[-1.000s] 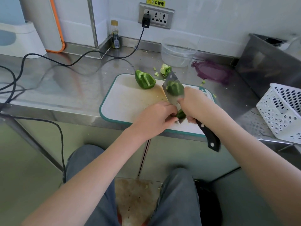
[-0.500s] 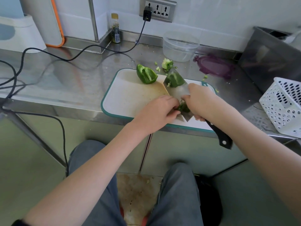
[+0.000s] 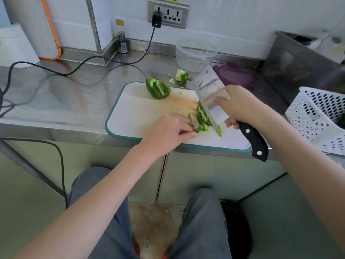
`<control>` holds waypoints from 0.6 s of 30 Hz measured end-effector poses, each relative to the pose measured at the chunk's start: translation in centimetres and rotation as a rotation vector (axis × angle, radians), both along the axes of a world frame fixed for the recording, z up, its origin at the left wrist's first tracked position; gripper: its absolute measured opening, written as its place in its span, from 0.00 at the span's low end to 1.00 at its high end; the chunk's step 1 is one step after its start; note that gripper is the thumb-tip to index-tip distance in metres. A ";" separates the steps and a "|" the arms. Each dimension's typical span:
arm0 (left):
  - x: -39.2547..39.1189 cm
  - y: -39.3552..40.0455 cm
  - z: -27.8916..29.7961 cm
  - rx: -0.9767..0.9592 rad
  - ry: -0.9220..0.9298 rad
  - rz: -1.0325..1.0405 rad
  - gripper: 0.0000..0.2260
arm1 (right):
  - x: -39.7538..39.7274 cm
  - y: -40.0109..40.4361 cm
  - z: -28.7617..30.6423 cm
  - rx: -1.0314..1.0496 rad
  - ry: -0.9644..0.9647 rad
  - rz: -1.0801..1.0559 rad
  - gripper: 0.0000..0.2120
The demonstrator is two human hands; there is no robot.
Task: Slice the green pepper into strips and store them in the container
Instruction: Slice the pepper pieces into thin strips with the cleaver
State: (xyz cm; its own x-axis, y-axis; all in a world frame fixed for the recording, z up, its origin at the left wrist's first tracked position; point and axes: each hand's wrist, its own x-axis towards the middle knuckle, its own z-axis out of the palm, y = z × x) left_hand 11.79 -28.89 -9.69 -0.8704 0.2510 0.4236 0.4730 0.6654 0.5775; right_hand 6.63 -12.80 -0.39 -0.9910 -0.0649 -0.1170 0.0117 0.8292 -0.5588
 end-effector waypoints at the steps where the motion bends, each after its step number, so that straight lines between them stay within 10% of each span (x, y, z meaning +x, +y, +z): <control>1: 0.2 0.0 0.0 0.011 0.008 0.014 0.08 | 0.3 -0.1 0.2 -0.001 0.005 0.025 0.21; 18: 0.0 -0.8 0.7 0.029 0.002 0.110 0.08 | 0.4 0.7 0.2 -0.024 -0.003 0.029 0.17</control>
